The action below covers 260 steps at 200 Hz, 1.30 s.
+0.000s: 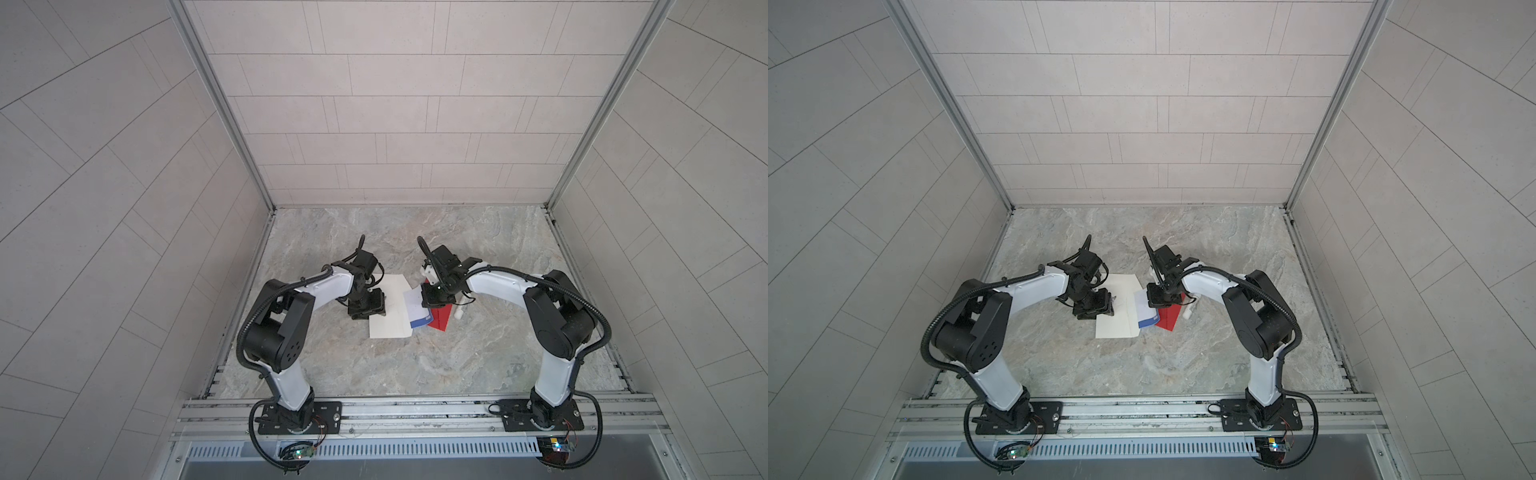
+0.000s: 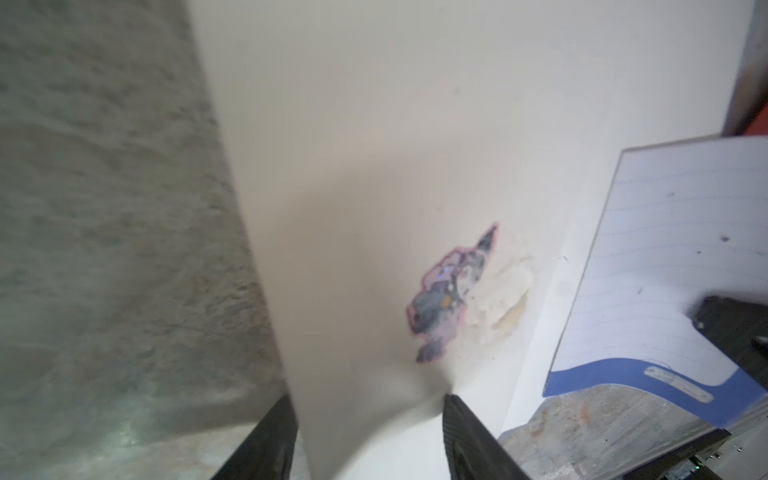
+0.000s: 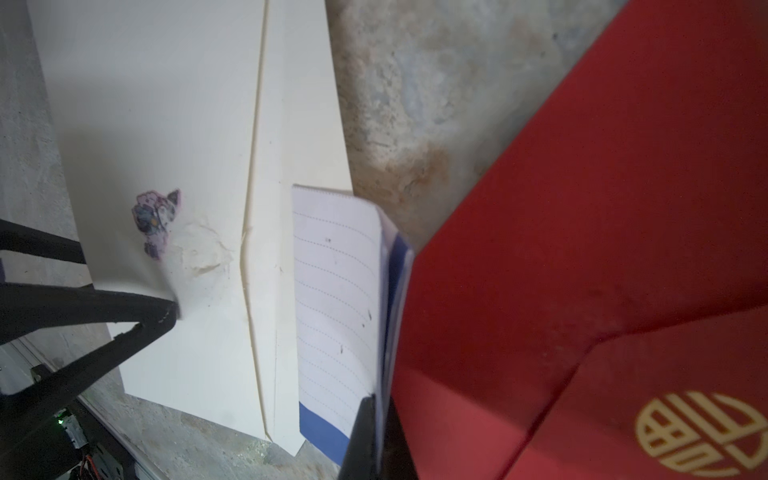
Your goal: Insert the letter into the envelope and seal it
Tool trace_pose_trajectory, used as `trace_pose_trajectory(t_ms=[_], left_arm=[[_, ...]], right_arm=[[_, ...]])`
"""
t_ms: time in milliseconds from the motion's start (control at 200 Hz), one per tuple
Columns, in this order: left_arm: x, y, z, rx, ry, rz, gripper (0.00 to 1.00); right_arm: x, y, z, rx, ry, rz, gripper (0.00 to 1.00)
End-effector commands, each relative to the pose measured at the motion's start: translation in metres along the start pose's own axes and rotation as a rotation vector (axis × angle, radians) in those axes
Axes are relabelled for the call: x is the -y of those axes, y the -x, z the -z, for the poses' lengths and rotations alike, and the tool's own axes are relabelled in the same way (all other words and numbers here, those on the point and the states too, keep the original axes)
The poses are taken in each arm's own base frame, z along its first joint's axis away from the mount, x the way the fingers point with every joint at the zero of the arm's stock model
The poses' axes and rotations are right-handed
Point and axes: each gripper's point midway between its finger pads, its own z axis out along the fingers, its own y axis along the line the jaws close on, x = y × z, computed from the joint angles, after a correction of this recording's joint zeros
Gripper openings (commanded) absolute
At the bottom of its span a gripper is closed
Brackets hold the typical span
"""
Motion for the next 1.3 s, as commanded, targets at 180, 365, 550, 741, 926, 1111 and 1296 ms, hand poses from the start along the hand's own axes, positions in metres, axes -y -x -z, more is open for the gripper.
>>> trace_pose_trajectory(t_ms=[180,365,550,741,926,1111,1296], left_arm=[[0.013,-0.001,-0.007,-0.026,-0.034,-0.054,0.63],[0.027,0.004,-0.005,-0.011,-0.101,-0.062,0.63],[0.035,0.01,-0.006,-0.001,-0.137,-0.054,0.66],[0.039,0.015,-0.007,0.0,-0.149,-0.057,0.69],[0.043,0.016,-0.011,-0.007,-0.155,-0.057,0.69],[0.039,0.016,-0.011,-0.001,-0.137,-0.054,0.68],[0.034,0.015,-0.015,-0.011,-0.112,-0.048,0.42]], right_arm=[[-0.006,0.006,-0.008,-0.024,0.014,-0.019,0.0],[-0.012,0.008,-0.014,-0.037,0.033,0.0,0.0],[-0.017,0.008,-0.015,-0.035,0.063,0.008,0.0],[-0.025,0.012,-0.018,-0.024,0.106,0.017,0.0],[-0.031,0.013,-0.028,-0.044,0.131,0.018,0.0],[-0.026,0.017,-0.018,-0.016,0.07,0.036,0.16],[-0.015,0.02,-0.002,0.026,-0.025,0.035,0.49]])
